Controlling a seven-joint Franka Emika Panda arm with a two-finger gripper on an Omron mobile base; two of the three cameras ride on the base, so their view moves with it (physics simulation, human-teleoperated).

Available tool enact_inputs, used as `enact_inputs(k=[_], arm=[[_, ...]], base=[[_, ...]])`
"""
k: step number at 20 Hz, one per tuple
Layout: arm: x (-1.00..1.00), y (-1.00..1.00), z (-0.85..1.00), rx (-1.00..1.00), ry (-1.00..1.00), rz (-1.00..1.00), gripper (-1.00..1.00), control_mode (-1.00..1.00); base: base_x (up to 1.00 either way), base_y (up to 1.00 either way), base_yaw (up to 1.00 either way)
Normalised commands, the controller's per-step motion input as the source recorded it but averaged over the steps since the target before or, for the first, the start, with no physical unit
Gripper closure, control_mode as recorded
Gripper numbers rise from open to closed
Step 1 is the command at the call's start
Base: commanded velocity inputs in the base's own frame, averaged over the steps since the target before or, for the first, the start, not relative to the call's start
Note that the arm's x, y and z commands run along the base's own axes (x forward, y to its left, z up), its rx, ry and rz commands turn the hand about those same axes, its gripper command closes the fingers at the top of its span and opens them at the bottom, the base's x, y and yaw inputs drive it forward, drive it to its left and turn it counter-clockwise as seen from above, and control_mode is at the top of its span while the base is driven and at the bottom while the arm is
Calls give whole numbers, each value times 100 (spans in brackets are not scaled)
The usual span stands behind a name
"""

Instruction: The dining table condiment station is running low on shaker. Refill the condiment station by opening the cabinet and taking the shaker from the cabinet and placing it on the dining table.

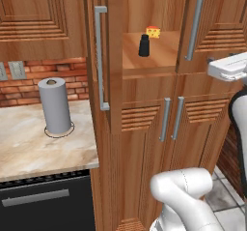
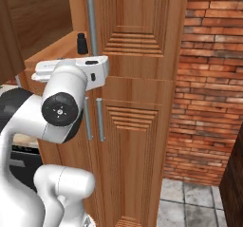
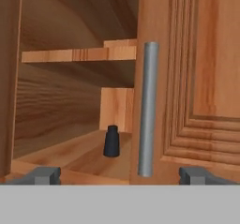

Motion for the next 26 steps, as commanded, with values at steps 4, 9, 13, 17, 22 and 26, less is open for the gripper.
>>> enact_inputs(k=[4, 9, 13, 17, 22, 26], arm=[[35, -3, 0, 0, -6, 0, -100, -100], [47, 0, 0, 0, -3, 0, -100, -100], [45, 0, 0, 0, -5, 0, -100, -100], [36, 0, -2, 0, -5, 0, -100, -100], [41, 0, -2, 0, -1, 0, -100, -100], [42, 0, -3, 0, 0, 0, -100, -100]], base=[[0, 0, 0], [0, 0, 0], [0, 0, 0], [0, 0, 0], [0, 0, 0], [0, 0, 0]])
